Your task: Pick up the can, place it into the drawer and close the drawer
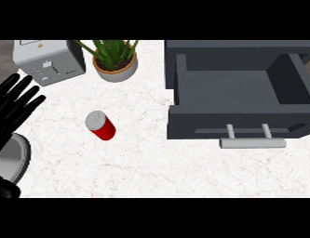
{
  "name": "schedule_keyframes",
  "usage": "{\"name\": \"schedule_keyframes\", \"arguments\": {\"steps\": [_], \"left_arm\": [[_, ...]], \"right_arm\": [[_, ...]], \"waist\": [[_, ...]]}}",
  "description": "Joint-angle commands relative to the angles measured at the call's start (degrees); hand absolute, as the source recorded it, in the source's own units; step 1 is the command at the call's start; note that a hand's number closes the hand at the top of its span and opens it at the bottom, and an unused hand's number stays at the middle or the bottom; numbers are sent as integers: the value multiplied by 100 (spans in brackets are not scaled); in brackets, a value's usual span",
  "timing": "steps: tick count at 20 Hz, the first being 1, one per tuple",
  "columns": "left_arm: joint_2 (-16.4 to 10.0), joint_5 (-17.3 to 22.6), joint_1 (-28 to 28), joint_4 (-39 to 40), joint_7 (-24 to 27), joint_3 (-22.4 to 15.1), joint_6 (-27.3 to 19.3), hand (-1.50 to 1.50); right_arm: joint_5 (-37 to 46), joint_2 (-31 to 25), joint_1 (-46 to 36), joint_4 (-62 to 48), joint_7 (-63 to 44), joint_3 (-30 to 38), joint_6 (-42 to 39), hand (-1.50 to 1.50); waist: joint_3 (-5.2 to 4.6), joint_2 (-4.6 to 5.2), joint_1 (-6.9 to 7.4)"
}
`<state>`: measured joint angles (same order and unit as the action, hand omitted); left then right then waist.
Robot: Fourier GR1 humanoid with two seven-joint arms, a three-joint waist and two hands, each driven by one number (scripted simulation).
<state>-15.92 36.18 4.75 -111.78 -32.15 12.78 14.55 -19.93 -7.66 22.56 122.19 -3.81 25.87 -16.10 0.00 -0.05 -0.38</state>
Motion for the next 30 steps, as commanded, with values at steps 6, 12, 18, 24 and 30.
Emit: {"name": "schedule_keyframes", "arguments": {"steps": [6,12,18,24,30], "left_arm": [[470,-567,472,558,141,-437,-382,-150],[779,-1409,758,1628,980,-716,-328,-150],[815,-1893,1085,2754,1677,-725,-159,-150],[760,-2043,306,2531,2110,-730,68,-150],[961,-2422,639,3781,3019,-594,-163,-150]], "right_arm": [[-6,338,48,60,-48,150,-309,-150],[-111,480,410,353,-95,358,-670,-150],[-208,258,35,-80,-22,704,-846,-150],[-64,678,274,52,71,761,-1119,-150],[-388,573,254,428,-461,939,-1094,-150]], "waist": [[1,1,2],[0,5,-25],[-1,12,-27],[0,1,8],[-2,5,-9]]}}
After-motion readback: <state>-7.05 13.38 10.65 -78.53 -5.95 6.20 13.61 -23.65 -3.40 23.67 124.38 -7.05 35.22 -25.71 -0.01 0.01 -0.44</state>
